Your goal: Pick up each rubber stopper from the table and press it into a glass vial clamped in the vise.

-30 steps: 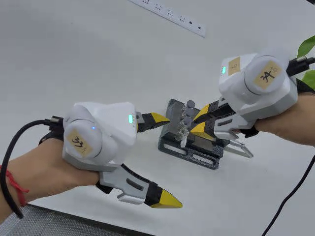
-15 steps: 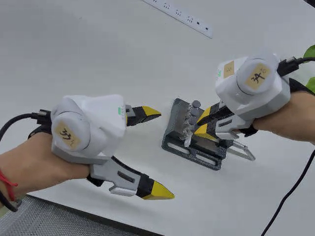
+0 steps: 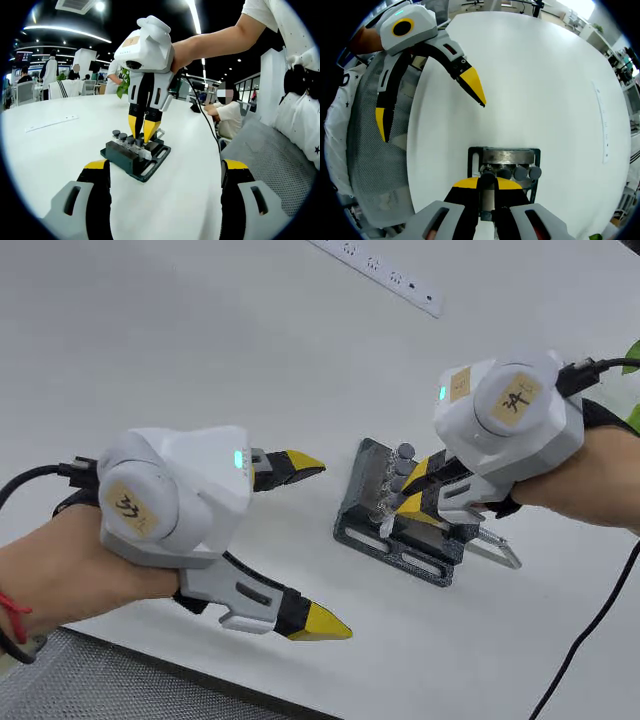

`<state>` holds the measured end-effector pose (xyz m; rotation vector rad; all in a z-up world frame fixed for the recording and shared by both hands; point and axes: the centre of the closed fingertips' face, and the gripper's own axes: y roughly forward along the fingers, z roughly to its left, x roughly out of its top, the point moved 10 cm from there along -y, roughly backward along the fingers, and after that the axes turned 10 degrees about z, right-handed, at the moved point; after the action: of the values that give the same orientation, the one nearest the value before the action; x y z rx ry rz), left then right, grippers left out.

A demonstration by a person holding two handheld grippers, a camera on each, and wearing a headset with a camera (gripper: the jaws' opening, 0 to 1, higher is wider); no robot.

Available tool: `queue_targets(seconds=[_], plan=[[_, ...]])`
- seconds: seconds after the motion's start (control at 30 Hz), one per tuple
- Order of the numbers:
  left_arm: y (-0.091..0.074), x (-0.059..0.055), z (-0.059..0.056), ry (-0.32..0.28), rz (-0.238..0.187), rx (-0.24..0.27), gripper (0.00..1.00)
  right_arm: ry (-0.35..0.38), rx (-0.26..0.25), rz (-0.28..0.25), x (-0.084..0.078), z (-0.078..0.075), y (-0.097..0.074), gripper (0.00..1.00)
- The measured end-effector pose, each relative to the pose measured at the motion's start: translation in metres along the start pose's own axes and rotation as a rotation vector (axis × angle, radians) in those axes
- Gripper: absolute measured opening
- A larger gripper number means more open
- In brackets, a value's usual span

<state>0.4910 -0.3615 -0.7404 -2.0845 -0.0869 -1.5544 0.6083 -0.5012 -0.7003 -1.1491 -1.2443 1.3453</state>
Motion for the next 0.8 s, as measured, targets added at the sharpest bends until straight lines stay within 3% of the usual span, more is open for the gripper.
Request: queue_targets(seconds=[0.6, 0.8], plan=[[-0.0001, -0.0011, 0.0012, -0.010, -0.010, 0.003, 0.90, -0.004, 0.003, 0.008, 0.0035, 0.0002, 0.0012, 0.06], [-0.0001, -0.0018, 0.0019, -0.010, -0.009, 0.003, 0.90, -0.040, -0.017, 0.030, 0.0050, 0.0017, 0.0015, 0.05]])
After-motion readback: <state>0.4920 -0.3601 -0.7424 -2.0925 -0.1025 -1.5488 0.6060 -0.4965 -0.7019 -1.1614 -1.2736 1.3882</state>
